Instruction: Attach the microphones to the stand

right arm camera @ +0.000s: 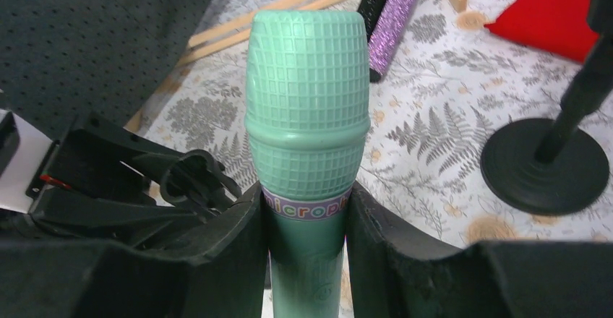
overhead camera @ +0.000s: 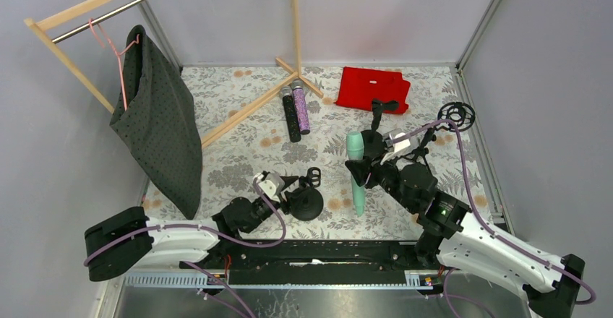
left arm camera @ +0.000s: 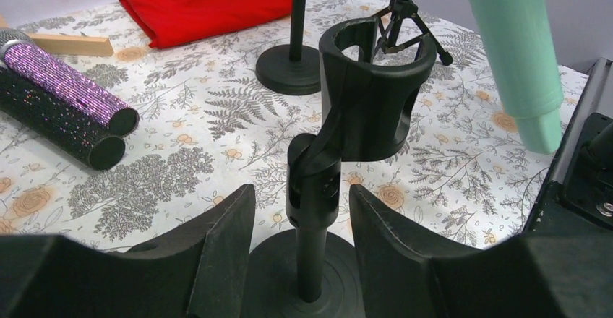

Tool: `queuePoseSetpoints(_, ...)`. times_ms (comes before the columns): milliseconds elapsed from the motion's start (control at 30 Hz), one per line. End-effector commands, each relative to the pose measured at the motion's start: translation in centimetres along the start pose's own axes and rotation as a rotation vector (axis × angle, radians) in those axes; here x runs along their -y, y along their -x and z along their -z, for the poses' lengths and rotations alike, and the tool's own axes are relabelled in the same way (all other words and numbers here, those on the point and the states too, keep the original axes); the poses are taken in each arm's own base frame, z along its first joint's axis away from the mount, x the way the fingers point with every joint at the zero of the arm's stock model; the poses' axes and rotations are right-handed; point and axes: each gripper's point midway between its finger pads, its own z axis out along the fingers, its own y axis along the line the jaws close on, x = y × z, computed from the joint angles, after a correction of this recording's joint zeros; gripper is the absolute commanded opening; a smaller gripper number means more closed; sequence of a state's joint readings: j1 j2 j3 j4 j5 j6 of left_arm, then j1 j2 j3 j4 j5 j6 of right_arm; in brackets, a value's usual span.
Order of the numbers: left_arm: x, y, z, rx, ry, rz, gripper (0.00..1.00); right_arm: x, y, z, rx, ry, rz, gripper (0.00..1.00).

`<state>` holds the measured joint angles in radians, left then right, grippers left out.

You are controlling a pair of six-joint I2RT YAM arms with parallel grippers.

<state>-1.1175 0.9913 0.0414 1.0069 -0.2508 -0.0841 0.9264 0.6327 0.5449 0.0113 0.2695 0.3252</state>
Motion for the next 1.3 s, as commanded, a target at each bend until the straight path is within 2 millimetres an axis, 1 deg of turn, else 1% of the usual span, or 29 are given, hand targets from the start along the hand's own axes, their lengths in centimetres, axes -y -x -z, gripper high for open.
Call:
queuePoseSetpoints(0,0.2,2.6,-0.3,0.116,-0.007,-0.007,0.53,-2.1,3.5,-0.6,0.159,0.105,0.013,0.0)
queuePoseSetpoints(200,1.1,2.6,-1.0,0.113,-0.049,-0.017,0.53,-2.3,4.1,-0.8,0.226,0.128,0.045,0.0)
queuePoseSetpoints(367,0.7,1.7,-1.3,0.096,-0.027,-0.018,0.52,-3.0,5.2,0.0,0.302,0.182,0.083,0.0)
queuePoseSetpoints(533,0.3,1.7,-1.9,0.106,0.002,0.0,0.49,-3.6,6.3,0.8,0.353,0.222,0.094,0.0)
queuePoseSetpoints(600,0.4,1.6,-2.2,0.105,0.005,0.004,0.47,-3.8,6.4,0.8,0.353,0.23,0.098,0.0)
queuePoseSetpoints(733,0.6,2.0,-2.8,0.122,0.005,0.013,0.44,-3.9,6.0,0.8,0.357,0.242,0.105,0.0)
queuePoseSetpoints(833,0.9,2.2,-3.2,0.121,-0.005,0.015,0.41,-3.8,6.5,1.1,0.407,0.246,0.1,0.0)
queuePoseSetpoints(900,1.0,2.2,-3.4,0.12,-0.007,0.015,0.38,-3.9,6.9,1.3,0.427,0.25,0.094,0.0)
queuePoseSetpoints(1000,1.0,1.8,-3.6,0.1,-0.006,0.012,0.31,-4.2,7.5,1.5,0.442,0.259,0.091,0.0)
queuePoseSetpoints(1100,1.2,1.4,-3.8,0.079,-0.016,0.005,0.28,-4.5,7.9,1.6,0.447,0.272,0.094,0.0)
queuePoseSetpoints(1200,1.4,1.0,-3.8,0.067,-0.029,-0.001,0.23,-4.8,8.2,1.7,0.45,0.281,0.097,0.0)
queuePoseSetpoints(1233,1.5,0.8,-3.9,0.062,-0.031,-0.003,0.19,-4.8,8.4,1.8,0.453,0.284,0.1,0.0)
queuePoseSetpoints(1267,1.5,0.7,-3.9,0.059,-0.034,-0.002,0.13,-4.9,8.5,1.8,0.457,0.288,0.103,0.0)
